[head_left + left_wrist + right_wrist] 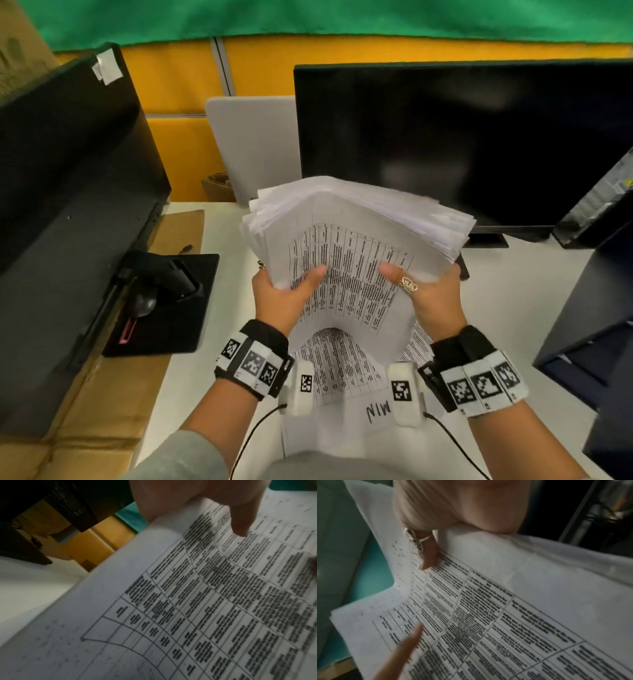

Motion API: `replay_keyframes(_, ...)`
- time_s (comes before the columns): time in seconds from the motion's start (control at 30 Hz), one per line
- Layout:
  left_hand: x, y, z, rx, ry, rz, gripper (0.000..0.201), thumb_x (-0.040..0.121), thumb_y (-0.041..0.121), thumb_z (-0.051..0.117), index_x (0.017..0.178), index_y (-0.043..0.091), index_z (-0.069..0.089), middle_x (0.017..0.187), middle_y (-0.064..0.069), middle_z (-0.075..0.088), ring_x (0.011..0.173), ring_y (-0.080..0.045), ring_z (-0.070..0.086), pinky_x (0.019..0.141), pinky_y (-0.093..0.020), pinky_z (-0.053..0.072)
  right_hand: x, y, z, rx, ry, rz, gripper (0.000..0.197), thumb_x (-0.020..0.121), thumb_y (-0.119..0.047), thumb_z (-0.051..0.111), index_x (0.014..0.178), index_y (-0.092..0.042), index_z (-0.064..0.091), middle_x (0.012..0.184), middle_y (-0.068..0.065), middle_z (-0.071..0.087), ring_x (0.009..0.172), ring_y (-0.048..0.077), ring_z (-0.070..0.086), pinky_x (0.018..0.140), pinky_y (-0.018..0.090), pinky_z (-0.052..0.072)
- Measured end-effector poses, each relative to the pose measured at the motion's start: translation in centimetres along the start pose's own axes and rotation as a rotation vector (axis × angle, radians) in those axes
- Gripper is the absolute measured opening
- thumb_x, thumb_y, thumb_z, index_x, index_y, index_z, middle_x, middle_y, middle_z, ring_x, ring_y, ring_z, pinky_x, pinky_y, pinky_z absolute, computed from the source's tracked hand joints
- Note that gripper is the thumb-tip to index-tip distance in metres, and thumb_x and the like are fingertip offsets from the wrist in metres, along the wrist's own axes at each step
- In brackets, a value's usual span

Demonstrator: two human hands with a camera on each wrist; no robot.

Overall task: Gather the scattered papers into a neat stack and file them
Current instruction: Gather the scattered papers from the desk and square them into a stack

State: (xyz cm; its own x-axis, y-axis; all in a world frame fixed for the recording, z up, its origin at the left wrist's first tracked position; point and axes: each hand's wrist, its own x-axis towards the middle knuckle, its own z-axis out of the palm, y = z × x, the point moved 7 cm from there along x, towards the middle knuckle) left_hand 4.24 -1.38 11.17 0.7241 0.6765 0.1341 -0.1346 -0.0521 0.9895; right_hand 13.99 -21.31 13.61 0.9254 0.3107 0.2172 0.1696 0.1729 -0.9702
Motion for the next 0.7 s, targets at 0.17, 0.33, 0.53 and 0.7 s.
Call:
replay_keyframes(0.17,-1.9,1.1,-0.4,-0.018,-0.002,0.115,0.036,0.056,0.011,0.085,0.075,0.036,0.067,0.065,0.034,0.065,0.068,0.018,0.062,0.058,-0.001,0.046,0.0,-2.1,-0.8,0.007,0.000,-0.029,0.041,0.064,0.003,0.072,0.094,-0.022,0.059,0.083,-0.024,0.072,0.084,-0.006,0.066,0.069,0.008,0.050)
replay_keyframes(0.33,-2.4,-4.6,-1.1,0.265,-0.089,-0.064,0.026,0.067,0.017,0.081,0.073,0.035,0.062,0.074,0.012,0.068,0.069,0.006,0.065,0.072,-0.036,0.058,-2.8,4.2,-1.0,-0.220,-0.108,0.254,0.026,0.072,-0.012,0.072,0.090,-0.025,0.059,0.091,0.004,0.071,0.090,0.009,0.065,0.080,0.029,0.054)
replay_keyframes(0.53,0.6,-4.6,0.1,0.384,-0.013,-0.024,0.031,0.064,0.036,0.082,0.084,0.016,0.067,0.081,0.001,0.070,0.076,-0.012,0.069,0.068,-0.025,0.054,-2.4,6.2,-1.7,-0.390,0.139,0.233,0.027,0.085,-0.001,0.060,0.067,-0.021,0.061,0.055,0.004,0.050,0.044,0.020,0.045,0.050,0.034,0.042)
replay_keyframes(0.7,1.5,-4.6,1.6,0.438,0.025,-0.047,0.078,0.061,0.039,0.082,0.125,0.012,0.046,0.110,0.002,0.055,0.091,-0.010,0.057,0.075,-0.015,0.047,0.3,2.6,-4.5,-0.571,0.362,-0.009,0.027,0.080,0.010,0.052,0.102,-0.002,0.063,0.077,0.018,0.062,0.069,0.032,0.057,0.062,0.037,0.050)
